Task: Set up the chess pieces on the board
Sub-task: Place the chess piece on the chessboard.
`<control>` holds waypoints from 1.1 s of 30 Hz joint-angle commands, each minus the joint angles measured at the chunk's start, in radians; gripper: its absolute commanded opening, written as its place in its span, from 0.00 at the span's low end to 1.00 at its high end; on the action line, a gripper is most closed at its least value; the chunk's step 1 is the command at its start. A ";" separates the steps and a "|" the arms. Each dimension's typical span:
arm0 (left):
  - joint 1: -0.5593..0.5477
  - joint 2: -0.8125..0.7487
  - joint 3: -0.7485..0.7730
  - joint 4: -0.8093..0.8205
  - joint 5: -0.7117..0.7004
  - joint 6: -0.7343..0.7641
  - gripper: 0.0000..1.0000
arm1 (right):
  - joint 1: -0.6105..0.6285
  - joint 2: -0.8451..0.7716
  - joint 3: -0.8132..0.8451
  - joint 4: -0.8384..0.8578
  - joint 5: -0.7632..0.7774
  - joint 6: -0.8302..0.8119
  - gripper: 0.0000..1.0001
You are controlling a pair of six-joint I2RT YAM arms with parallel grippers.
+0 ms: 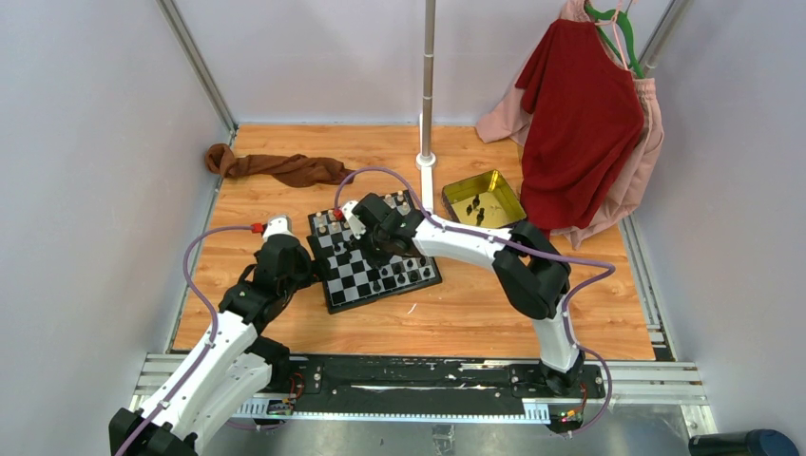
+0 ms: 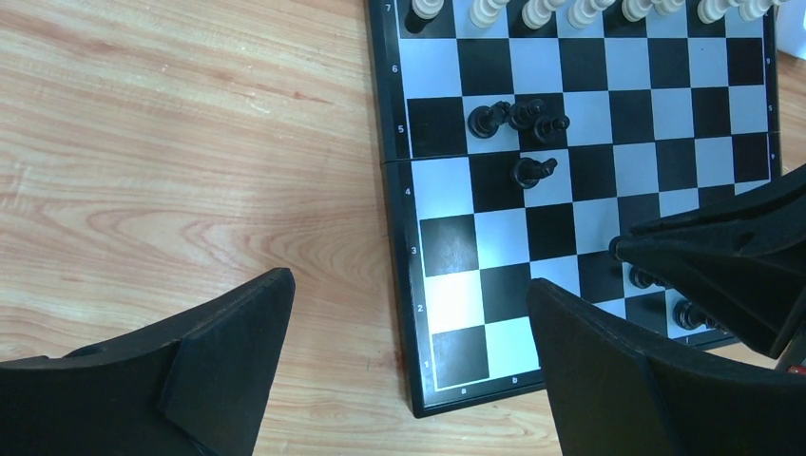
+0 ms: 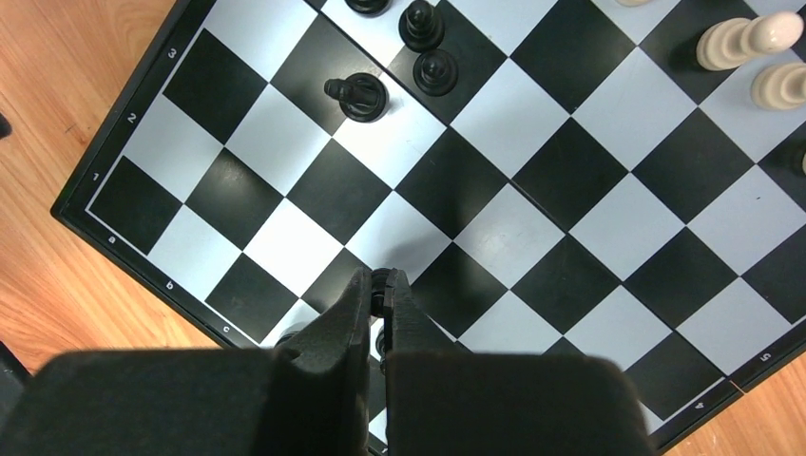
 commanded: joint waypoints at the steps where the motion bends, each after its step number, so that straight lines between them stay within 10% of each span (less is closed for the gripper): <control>1: -0.010 -0.001 -0.007 -0.007 -0.017 0.000 0.99 | 0.015 -0.035 -0.027 0.011 -0.001 0.024 0.00; 33: -0.010 0.007 -0.012 0.001 -0.018 -0.001 0.99 | 0.031 -0.051 -0.079 0.043 -0.026 0.062 0.00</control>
